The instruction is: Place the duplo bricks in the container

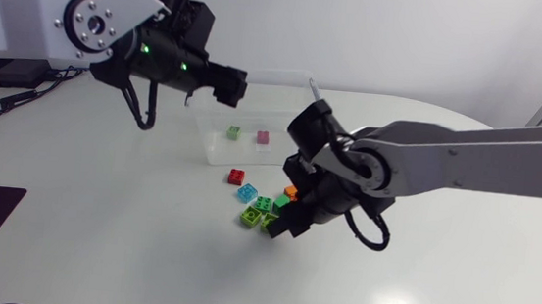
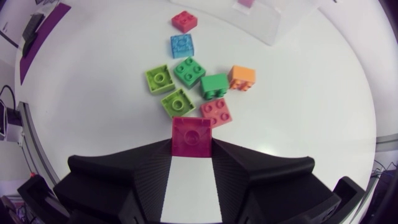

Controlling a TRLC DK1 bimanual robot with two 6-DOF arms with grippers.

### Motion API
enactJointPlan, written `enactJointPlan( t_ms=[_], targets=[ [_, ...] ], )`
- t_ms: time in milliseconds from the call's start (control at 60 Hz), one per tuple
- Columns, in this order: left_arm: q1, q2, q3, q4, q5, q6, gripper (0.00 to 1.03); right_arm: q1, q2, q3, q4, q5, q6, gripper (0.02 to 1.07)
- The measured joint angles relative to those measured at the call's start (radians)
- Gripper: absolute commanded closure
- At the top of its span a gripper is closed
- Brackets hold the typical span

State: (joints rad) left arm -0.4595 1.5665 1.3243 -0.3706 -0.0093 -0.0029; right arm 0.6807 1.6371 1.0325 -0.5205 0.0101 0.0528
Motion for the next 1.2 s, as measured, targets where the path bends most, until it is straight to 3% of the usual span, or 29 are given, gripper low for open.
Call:
enactJointPlan(
  t_ms=[150, 367, 667, 1200],
  targets=[
    [-0.055, 0.001, -0.093, -0.047, 0.002, 0.009, 0.18, -0.067, -0.075, 0.033, -0.003, 0.021, 0.008, 0.71],
    [-0.074, 0.053, -0.156, -0.055, 0.047, 0.039, 0.18, -0.163, -0.098, 0.143, -0.002, 0.016, 0.008, 0.71],
    [-0.167, 0.173, -0.198, -0.053, 0.055, 0.056, 0.21, -0.187, -0.054, 0.339, -0.002, -0.003, 0.011, 0.71],
    [-0.189, 0.311, -0.222, 0.082, 0.055, 0.056, 0.23, -0.235, 0.143, 0.558, 0.000, -0.035, 0.026, 0.71]
  ],
)
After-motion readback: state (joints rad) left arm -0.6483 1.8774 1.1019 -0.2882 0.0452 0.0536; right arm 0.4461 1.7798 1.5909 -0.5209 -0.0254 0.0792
